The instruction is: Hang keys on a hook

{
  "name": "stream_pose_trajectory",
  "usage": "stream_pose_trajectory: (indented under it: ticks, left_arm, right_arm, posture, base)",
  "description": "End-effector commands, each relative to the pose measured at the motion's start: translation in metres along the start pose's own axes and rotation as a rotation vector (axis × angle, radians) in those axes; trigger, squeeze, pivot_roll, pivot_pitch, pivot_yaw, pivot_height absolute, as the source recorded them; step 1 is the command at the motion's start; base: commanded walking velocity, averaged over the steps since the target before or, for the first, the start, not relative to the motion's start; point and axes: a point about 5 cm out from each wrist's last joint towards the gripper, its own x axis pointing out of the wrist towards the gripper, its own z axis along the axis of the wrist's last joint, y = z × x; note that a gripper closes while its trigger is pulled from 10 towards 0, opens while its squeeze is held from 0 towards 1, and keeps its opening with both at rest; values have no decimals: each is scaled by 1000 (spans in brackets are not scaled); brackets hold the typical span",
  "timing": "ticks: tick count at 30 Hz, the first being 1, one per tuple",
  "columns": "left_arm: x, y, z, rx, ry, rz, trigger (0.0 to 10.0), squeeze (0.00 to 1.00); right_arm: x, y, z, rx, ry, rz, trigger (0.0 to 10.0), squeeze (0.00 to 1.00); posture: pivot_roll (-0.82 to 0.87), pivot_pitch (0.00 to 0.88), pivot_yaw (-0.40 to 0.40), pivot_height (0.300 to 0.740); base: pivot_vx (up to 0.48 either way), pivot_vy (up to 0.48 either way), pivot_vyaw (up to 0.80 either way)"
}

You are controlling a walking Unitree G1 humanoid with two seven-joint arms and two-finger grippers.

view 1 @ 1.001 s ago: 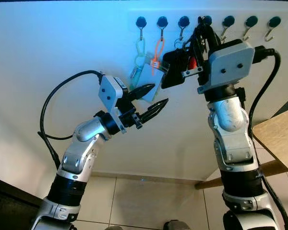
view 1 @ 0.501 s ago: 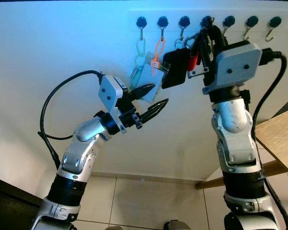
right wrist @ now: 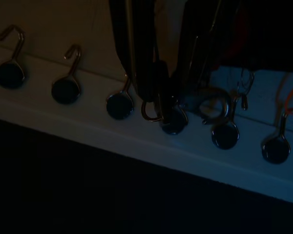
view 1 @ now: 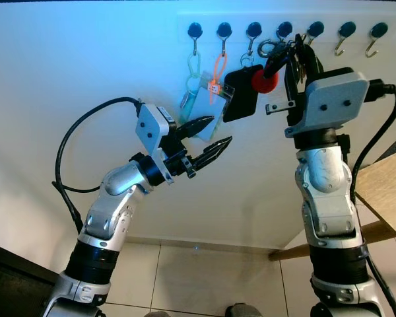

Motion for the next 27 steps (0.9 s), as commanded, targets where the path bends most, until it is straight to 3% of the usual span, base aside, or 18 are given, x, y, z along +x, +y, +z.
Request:
stream_pose_trajectory:
  ticks: [1,6,7,8,17,18,19,23,24,26,27]
  left_arm:
    - [1,-2,1,-9,-6,-12,10000,0]
    - [1,-2,1,-7,-6,-12,10000,0]
    - [1,-2,1,-7,-6,-12,10000,0]
    - [1,-2,1,-7,-6,-13,10000,0]
    - [2,-2,1,-7,-8,-15,10000,0]
    - [2,-2,1,-8,-8,-15,10000,0]
    - [2,-3,1,-8,-9,-15,10000,0]
    - [2,-3,1,-9,-10,-16,10000,0]
    - [2,-3,1,-8,-10,-17,10000,0]
    - [2,-3,1,-8,-10,-17,10000,0]
    - [2,-3,1,-8,-11,-17,10000,0]
  right_arm:
    - [-4,-4,0,-3,4,-31,10000,0]
    - [-10,-4,-6,-2,34,-42,10000,0]
    - [-10,-4,-7,3,40,-44,10000,90]
    - [-11,-4,-8,7,43,-48,10000,1000]
    - [-11,-5,-8,4,45,-61,10000,1000]
    - [-11,-6,-8,5,46,-63,10000,788]
    - [-11,-6,-9,7,46,-65,10000,714]
    - [-11,-6,-9,10,46,-67,10000,714]
    - [-11,-6,-9,9,46,-69,10000,533]
    - [-11,-6,-8,9,46,-70,10000,533]
    - [-11,-6,-8,9,45,-71,10000,180]
  posture:
    - [19,106,40,740]
    - [21,105,41,740]
    - [21,105,41,740]
    - [20,103,42,740]
    - [19,98,41,740]
    - [19,98,41,740]
    - [18,95,41,740]
    - [18,93,41,740]
    - [18,94,40,740]
    - [18,94,40,740]
    - [19,96,40,740]
  base:
    - [0,0,0]
    - [0,0,0]
    - [0,0,0]
    - [0,0,0]
    - [0,0,0]
    - [0,0,0]
    - [0,0,0]
    - [0,0,0]
    - [0,0,0]
    - [0,0,0]
    - [0,0,0]
